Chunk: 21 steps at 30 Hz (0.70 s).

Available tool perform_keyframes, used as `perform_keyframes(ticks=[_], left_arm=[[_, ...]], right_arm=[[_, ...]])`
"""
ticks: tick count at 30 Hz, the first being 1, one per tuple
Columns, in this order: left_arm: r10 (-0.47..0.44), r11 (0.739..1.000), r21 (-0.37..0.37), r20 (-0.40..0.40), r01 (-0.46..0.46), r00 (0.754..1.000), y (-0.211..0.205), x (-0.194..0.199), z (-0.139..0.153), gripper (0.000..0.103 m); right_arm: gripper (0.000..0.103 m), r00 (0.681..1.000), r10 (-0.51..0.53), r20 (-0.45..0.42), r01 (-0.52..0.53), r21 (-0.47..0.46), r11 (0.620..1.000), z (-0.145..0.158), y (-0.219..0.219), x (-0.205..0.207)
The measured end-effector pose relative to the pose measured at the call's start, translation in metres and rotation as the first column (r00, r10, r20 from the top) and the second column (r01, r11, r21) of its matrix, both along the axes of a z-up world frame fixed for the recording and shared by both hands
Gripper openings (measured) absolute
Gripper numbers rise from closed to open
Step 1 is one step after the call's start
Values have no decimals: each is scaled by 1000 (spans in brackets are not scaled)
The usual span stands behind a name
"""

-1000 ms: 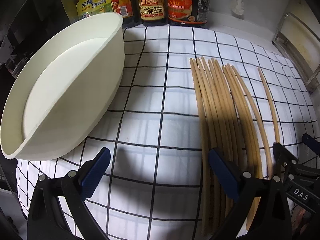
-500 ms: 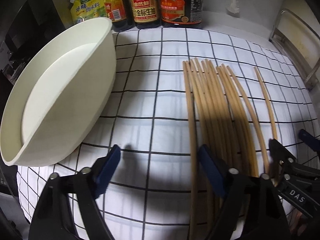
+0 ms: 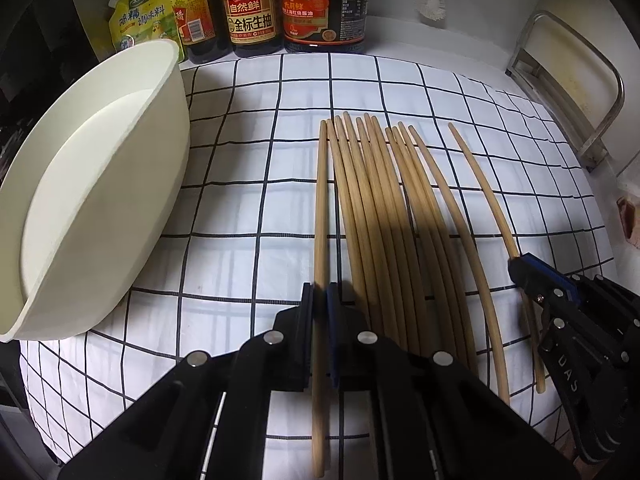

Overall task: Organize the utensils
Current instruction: 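Close the left tool on one chopstick while the right tool grasps another, then carry both chopsticks into the white bowl and open both tools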

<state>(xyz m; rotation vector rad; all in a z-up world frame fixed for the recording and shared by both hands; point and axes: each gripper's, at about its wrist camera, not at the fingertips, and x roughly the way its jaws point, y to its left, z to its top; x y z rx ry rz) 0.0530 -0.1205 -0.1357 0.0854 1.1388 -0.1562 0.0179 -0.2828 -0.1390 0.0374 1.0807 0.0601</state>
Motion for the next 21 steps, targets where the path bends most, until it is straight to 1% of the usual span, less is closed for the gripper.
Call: perform_keyframes(ticks=[3,6,12,16,21], left_arm=[[-9,1000,-18,7,9,1000,1,0,10,7],[-22,999,-45,22,23,1000,3,0,26,7],[-25,994,-101,77,33,997,22,5,71,7],[8,992,-127,122,8,993,53,13,102,7],[82,991,-120,168,-62,982,108,27,127,7]], right_arm=[[6,1000,-14,4,14,18,1000,8,-1,-2],[6,1000,-26,16,26,37,999,23,-1,-3],[6,998,-21,66,17,64,998,63,20,3],[6,994,14,109,-24,94,995,88,52,16],[6,986,86,140,-105,130,986,99,111,39]])
